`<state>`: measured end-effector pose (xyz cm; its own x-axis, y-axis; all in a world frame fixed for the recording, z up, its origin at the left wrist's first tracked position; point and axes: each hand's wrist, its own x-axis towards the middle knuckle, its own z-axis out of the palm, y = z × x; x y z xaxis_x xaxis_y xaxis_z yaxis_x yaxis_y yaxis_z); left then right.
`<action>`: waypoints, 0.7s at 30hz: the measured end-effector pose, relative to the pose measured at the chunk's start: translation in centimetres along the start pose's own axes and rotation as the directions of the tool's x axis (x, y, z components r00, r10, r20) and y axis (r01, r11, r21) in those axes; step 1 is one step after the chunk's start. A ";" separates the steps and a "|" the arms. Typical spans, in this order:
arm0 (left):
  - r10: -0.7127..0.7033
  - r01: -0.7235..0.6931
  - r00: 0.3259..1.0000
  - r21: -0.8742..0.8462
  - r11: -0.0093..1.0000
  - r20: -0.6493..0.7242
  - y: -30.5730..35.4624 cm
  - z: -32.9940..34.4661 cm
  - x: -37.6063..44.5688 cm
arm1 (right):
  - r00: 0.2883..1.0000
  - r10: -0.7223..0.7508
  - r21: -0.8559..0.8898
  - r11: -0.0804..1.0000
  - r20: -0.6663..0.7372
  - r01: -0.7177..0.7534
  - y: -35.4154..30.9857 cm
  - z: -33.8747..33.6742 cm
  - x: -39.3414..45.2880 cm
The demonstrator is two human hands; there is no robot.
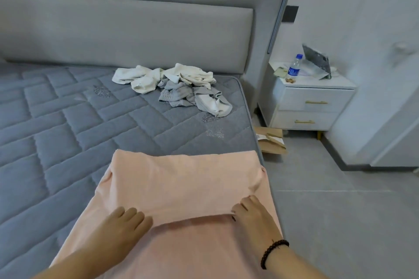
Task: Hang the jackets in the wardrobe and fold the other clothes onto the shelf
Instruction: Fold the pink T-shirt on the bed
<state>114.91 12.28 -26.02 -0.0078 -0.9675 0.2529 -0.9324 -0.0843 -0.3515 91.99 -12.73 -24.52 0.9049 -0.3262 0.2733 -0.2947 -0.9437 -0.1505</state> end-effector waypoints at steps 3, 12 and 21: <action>-0.005 0.005 1.000 0.037 0.999 0.009 1.5 -2.0 -4.3 | 0.992 -0.049 -0.057 0.997 0.117 0.056 -3.1 -0.3 -4.1; -0.007 0.007 1.000 0.063 0.998 -0.009 7.1 -5.2 -12.4 | 0.945 -0.108 -0.157 0.974 0.308 0.162 -9.6 -1.6 -13.4; -0.133 0.133 0.991 -0.049 0.990 0.002 10.8 -8.0 -15.2 | 0.811 -0.161 0.102 0.987 0.562 0.125 -10.0 -2.5 -17.1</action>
<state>102.09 27.98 -26.44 0.1172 -0.9480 0.2959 -0.9417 -0.2007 -0.2700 78.68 2.13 -25.32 0.9541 -0.0813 -0.2883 -0.1461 -0.9665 -0.2111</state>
